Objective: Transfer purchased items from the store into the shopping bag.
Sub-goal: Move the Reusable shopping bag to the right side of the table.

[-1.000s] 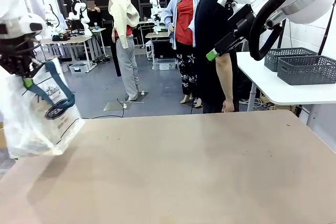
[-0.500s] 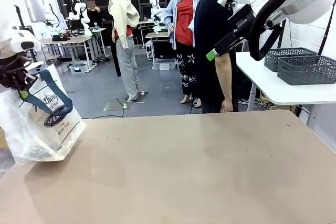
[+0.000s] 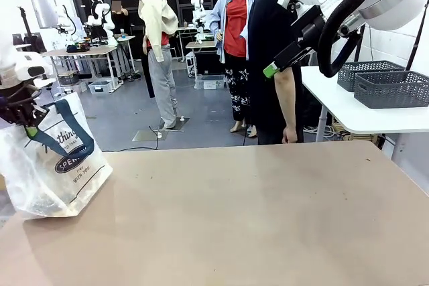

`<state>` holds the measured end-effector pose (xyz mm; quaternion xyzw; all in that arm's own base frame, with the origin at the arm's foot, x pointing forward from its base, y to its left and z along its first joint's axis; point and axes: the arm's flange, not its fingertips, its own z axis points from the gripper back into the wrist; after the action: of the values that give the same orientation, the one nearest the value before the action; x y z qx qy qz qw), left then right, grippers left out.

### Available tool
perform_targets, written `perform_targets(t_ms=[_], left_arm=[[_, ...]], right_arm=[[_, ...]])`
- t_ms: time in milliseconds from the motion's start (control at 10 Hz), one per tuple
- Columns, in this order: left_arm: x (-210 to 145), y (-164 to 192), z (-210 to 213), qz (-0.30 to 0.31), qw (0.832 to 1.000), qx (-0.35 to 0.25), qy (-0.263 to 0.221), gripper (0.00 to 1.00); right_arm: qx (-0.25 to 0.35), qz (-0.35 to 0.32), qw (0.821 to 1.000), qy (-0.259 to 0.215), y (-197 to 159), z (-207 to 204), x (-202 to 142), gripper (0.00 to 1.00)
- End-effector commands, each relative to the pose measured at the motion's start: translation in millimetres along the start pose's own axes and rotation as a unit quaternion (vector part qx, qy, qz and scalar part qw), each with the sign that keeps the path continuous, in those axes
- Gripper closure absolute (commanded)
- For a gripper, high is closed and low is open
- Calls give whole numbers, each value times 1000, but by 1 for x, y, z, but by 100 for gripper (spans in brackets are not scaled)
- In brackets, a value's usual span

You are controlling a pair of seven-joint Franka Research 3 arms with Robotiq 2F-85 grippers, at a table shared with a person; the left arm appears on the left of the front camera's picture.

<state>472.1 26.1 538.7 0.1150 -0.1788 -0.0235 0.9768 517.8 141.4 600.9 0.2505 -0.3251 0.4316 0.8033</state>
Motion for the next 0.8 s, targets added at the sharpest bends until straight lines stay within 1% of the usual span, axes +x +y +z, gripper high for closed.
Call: perform_targets(t_ms=[0,100,700], left_arm=[[5,-12,2,11,999,-35,-33,100],[0,0,0,0,1000,0,0,100],[0,0,0,0,1000,0,0,100]], right_arm=[[-4,-2,1000,7,3,1,-3,0],[-4,-2,1000,7,3,1,-3,0],[-4,-2,1000,7,3,1,-3,0]])
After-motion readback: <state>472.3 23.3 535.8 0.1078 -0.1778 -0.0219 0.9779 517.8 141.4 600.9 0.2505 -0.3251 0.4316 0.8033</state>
